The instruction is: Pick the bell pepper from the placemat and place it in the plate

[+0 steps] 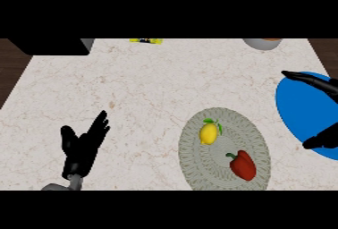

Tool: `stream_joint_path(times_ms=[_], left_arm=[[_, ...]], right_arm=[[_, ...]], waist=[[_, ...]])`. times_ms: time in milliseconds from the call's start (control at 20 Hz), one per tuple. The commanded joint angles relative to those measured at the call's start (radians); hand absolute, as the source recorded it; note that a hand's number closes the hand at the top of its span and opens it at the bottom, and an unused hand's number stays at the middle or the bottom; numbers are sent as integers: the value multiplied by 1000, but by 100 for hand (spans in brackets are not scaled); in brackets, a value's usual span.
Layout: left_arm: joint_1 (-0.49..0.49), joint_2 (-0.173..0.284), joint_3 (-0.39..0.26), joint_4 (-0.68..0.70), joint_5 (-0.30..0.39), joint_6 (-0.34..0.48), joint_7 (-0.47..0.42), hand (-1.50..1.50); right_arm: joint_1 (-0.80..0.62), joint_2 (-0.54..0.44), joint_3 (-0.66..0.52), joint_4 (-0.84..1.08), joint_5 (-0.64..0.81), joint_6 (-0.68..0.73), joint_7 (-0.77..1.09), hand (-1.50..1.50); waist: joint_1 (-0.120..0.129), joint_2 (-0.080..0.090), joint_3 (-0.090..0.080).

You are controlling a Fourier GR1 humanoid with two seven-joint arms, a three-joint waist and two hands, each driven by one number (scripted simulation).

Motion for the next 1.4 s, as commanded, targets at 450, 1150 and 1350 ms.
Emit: stream_joint_path(times_ms=[450,1150,1350], left_arm=[[5,-31,49,43,-22,-34,-21,0],[50,-68,73,-44,-99,-58,42,0],[54,-85,91,-106,-124,-60,86,0]], right_arm=[[162,35,150,-393,301,-50,292,-150],[287,208,196,-479,521,24,427,-150],[311,248,179,-417,616,-12,335,-150]], waist=[[-13,-1,0],[-7,0,1],[-6,0,1]])
